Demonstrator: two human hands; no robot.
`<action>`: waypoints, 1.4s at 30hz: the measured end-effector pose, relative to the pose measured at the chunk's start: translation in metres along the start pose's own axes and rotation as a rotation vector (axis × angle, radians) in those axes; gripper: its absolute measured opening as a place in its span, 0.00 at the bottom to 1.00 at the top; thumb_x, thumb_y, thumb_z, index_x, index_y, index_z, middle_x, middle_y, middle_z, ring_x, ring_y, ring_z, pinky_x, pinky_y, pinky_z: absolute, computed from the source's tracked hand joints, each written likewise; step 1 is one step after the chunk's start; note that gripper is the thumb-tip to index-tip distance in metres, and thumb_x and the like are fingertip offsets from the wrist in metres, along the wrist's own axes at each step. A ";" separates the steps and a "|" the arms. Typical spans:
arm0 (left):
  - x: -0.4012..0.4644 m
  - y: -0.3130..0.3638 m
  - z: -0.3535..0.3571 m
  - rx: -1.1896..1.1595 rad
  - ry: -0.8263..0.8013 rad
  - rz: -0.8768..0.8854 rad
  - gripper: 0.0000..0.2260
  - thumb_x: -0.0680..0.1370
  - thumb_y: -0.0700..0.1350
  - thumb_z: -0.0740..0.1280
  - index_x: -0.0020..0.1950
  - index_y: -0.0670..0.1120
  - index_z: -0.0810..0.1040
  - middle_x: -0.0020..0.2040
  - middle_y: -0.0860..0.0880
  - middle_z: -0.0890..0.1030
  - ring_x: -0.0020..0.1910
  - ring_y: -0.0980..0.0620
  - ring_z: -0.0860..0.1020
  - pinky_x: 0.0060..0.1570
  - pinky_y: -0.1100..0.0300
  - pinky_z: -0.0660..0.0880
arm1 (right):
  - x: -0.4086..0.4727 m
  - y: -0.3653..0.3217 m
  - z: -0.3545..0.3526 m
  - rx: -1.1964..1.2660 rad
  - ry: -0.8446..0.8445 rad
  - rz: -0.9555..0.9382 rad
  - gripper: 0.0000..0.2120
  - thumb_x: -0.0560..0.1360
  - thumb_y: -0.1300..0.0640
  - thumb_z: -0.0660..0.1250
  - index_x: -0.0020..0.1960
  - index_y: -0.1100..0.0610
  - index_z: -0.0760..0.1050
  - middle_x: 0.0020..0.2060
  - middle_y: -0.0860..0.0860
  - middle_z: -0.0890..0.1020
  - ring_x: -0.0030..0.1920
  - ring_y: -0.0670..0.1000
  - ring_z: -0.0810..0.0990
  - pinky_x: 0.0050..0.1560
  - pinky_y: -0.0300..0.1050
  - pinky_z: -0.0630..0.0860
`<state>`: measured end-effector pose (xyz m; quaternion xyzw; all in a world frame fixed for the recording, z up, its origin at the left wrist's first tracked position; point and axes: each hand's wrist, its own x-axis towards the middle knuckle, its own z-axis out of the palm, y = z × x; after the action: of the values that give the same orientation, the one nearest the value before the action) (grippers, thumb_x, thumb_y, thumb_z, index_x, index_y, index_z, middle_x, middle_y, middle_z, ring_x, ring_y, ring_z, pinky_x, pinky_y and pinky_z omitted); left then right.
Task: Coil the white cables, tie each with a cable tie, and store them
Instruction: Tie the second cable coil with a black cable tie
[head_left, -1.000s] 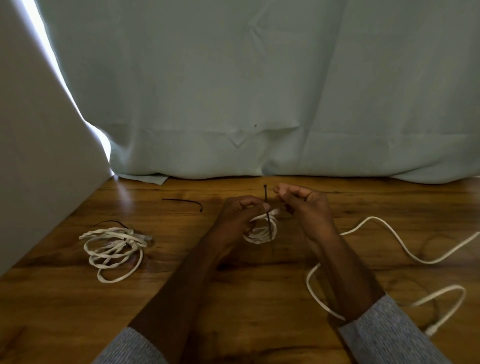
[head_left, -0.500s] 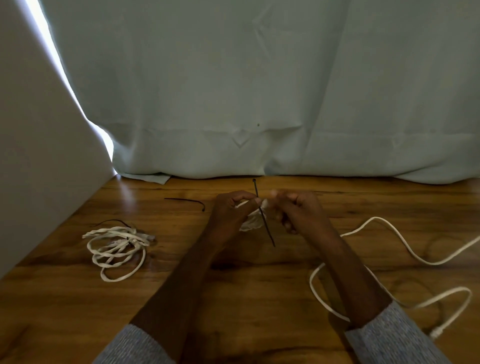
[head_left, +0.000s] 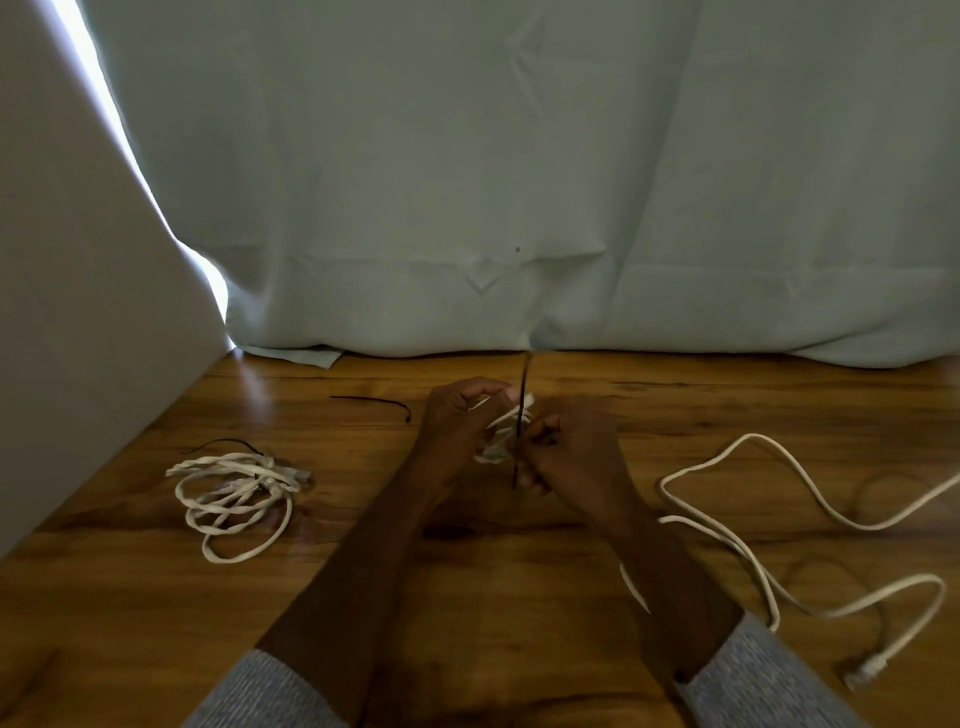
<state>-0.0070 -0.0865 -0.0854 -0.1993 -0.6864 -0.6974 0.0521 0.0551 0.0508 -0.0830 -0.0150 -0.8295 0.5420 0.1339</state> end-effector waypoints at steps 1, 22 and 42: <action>-0.001 0.002 0.001 -0.005 0.000 -0.008 0.04 0.77 0.42 0.71 0.44 0.45 0.85 0.34 0.55 0.83 0.29 0.58 0.77 0.27 0.64 0.70 | -0.001 0.002 0.005 -0.018 0.042 -0.021 0.11 0.76 0.62 0.72 0.35 0.55 0.81 0.27 0.54 0.83 0.27 0.53 0.83 0.34 0.55 0.83; -0.010 0.001 0.011 -0.130 -0.111 -0.034 0.26 0.74 0.48 0.73 0.71 0.54 0.73 0.50 0.48 0.83 0.39 0.55 0.79 0.31 0.62 0.73 | 0.003 0.020 0.021 -0.100 0.423 -0.442 0.04 0.73 0.63 0.71 0.45 0.56 0.81 0.37 0.47 0.82 0.36 0.42 0.78 0.39 0.31 0.69; -0.005 -0.001 0.000 -0.253 0.201 -0.715 0.17 0.81 0.56 0.61 0.51 0.44 0.81 0.36 0.47 0.81 0.24 0.53 0.77 0.26 0.63 0.72 | 0.004 0.026 0.037 -0.481 0.211 -0.531 0.09 0.76 0.56 0.73 0.56 0.51 0.83 0.47 0.48 0.86 0.45 0.50 0.84 0.46 0.42 0.76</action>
<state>-0.0029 -0.0871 -0.0877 0.1167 -0.6127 -0.7667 -0.1521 0.0394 0.0297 -0.1198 0.1139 -0.8897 0.2737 0.3471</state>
